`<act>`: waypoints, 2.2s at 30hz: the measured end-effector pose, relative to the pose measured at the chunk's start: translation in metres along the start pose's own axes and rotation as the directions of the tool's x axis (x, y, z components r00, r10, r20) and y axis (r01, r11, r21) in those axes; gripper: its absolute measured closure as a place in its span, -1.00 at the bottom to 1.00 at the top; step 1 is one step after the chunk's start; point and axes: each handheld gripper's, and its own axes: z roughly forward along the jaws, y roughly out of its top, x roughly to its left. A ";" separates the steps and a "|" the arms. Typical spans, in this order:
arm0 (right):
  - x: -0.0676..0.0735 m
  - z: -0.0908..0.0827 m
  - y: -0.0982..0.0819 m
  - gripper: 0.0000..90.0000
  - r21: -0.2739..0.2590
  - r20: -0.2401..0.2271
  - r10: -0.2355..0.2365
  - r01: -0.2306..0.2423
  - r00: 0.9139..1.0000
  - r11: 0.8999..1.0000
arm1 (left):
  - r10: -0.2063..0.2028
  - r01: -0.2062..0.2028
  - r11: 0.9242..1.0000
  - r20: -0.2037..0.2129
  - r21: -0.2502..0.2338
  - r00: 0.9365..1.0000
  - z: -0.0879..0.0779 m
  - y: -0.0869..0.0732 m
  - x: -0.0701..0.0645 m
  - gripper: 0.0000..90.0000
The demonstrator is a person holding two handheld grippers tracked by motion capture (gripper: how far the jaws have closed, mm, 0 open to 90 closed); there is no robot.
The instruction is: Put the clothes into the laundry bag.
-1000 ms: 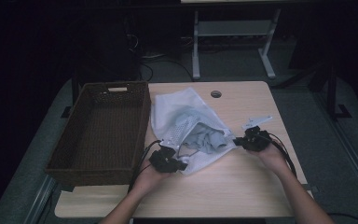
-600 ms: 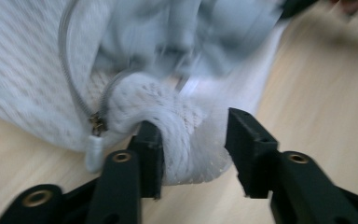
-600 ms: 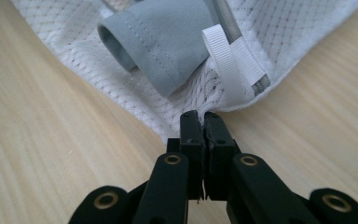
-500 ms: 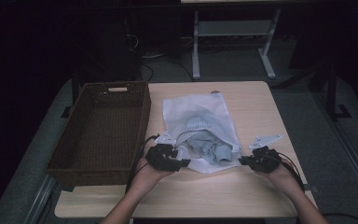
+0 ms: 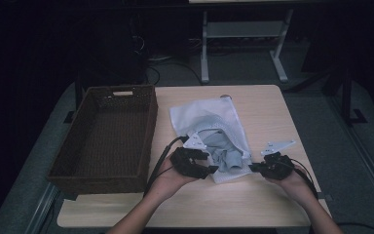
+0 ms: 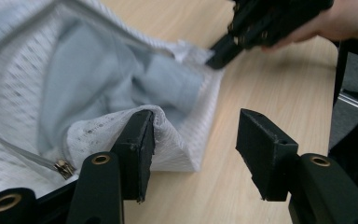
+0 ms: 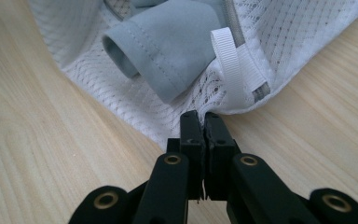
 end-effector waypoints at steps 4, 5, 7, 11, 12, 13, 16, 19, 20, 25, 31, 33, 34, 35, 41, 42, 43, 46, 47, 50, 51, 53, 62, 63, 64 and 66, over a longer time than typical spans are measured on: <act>0.000 -0.001 0.000 0.94 -0.005 0.000 0.002 -0.002 1.000 1.000 | 0.013 -0.013 1.000 0.011 0.010 1.000 0.008 0.009 -0.002 0.02; 0.000 -0.002 0.000 0.94 -0.006 0.000 0.004 -0.004 1.000 1.000 | 0.022 -0.022 1.000 0.015 0.011 1.000 0.009 0.011 -0.003 0.02; -0.001 -0.004 0.000 0.94 -0.007 0.012 0.003 -0.003 1.000 1.000 | 0.033 -0.033 0.999 0.014 -0.006 0.999 0.006 0.014 -0.006 0.02; -0.007 -0.008 -0.002 0.94 -0.011 0.027 0.014 -0.014 1.000 1.000 | 0.031 -0.031 0.999 -0.003 -0.015 1.000 -0.011 0.011 -0.004 0.02; -0.010 -0.009 -0.003 0.94 -0.013 0.032 0.017 -0.017 0.999 1.000 | 0.024 -0.024 1.000 -0.008 -0.016 1.000 -0.016 0.009 -0.002 0.02; -0.010 -0.010 -0.004 0.94 -0.012 0.034 0.021 -0.020 0.999 1.000 | 0.019 -0.020 1.000 -0.015 -0.015 1.000 -0.020 0.007 -0.001 0.02; -0.010 -0.011 -0.004 0.94 -0.013 0.037 0.020 -0.019 0.999 1.000 | 0.010 -0.010 1.000 -0.033 -0.023 0.999 -0.032 0.001 0.003 0.02; -0.009 -0.011 -0.003 0.94 -0.012 0.039 0.017 -0.017 0.999 1.000 | 0.000 -0.001 1.000 -0.057 -0.030 0.998 -0.045 -0.005 0.005 0.02; -0.007 -0.011 -0.002 0.94 -0.018 0.025 0.019 -0.019 1.000 1.000 | -0.008 0.006 0.999 -0.054 -0.035 0.999 -0.047 -0.006 0.006 0.02; 0.004 -0.013 0.002 0.94 -0.047 -0.018 0.022 -0.023 1.000 0.999 | 0.009 -0.009 1.000 -0.012 -0.029 1.000 -0.026 -0.003 0.002 0.02; 0.020 -0.012 -0.001 0.94 -0.047 -0.058 -0.012 0.009 0.998 0.999 | 0.040 -0.041 0.999 0.066 0.014 0.997 0.026 0.001 -0.007 0.01; 0.021 -0.012 0.000 0.94 -0.046 -0.061 -0.014 0.011 0.998 0.999 | 0.047 -0.049 0.998 0.083 0.027 0.995 0.043 0.002 -0.009 -0.02; 0.021 -0.012 0.000 0.94 -0.049 -0.064 -0.021 0.018 0.998 0.999 | 0.052 -0.056 0.998 0.090 0.041 0.995 0.061 0.002 -0.010 -0.02; 0.021 -0.012 0.000 0.94 -0.049 -0.064 -0.021 0.018 0.998 0.999 | 0.052 -0.056 0.998 0.090 0.041 0.995 0.061 0.002 -0.010 -0.03; 0.020 -0.014 -0.001 0.94 -0.050 -0.059 -0.024 0.021 0.998 0.999 | 0.076 -0.080 0.990 0.034 0.115 0.997 0.108 -0.004 -0.006 0.31; 0.018 -0.014 -0.002 0.94 -0.048 -0.058 -0.024 0.021 0.998 0.999 | 0.075 -0.075 0.988 0.012 0.132 0.997 0.117 -0.007 -0.001 0.74; 0.018 -0.014 -0.002 0.94 -0.048 -0.058 -0.024 0.021 0.998 0.999 | 0.075 -0.075 0.988 0.012 0.132 0.997 0.117 -0.007 -0.001 0.88; 0.015 -0.016 -0.004 0.95 -0.042 -0.055 -0.020 0.017 0.998 0.999 | 0.063 -0.056 0.988 -0.041 0.143 0.997 0.121 -0.009 0.008 0.97; 0.014 -0.016 -0.004 0.95 -0.044 -0.055 -0.020 0.018 0.998 0.999 | 0.057 -0.043 0.988 -0.096 0.145 0.994 0.120 -0.010 0.015 0.97; 0.011 -0.019 -0.005 0.96 -0.038 -0.052 -0.019 0.017 0.998 0.999 | 0.035 -0.012 0.991 -0.175 0.131 0.984 0.113 -0.010 0.028 0.97; 0.011 -0.019 -0.005 0.96 -0.038 -0.052 -0.019 0.017 0.998 0.999 | 0.035 -0.012 0.991 -0.175 0.131 0.984 0.113 -0.010 0.028 0.98; 0.008 -0.021 -0.006 0.96 -0.036 -0.046 -0.021 0.020 0.999 0.999 | 0.011 0.016 0.992 -0.213 0.124 0.977 0.109 -0.011 0.038 0.98; -0.007 -0.028 -0.012 0.96 -0.034 -0.022 0.019 -0.020 1.000 0.999 | -0.069 0.101 0.992 -0.336 0.081 0.940 0.103 -0.013 0.078 0.97; -0.007 -0.028 -0.012 0.96 -0.034 -0.022 0.019 -0.020 1.000 0.999 | -0.074 0.102 0.992 -0.323 0.073 0.944 0.103 -0.013 0.079 0.97; -0.008 -0.026 -0.012 0.96 -0.030 -0.021 0.020 -0.021 1.000 0.999 | -0.082 0.105 0.992 -0.278 0.069 0.957 0.102 -0.012 0.078 0.87; -0.009 -0.024 -0.013 0.95 -0.028 -0.024 0.029 -0.030 0.999 0.999 | -0.083 0.102 0.993 -0.240 0.067 0.967 0.097 -0.012 0.073 0.69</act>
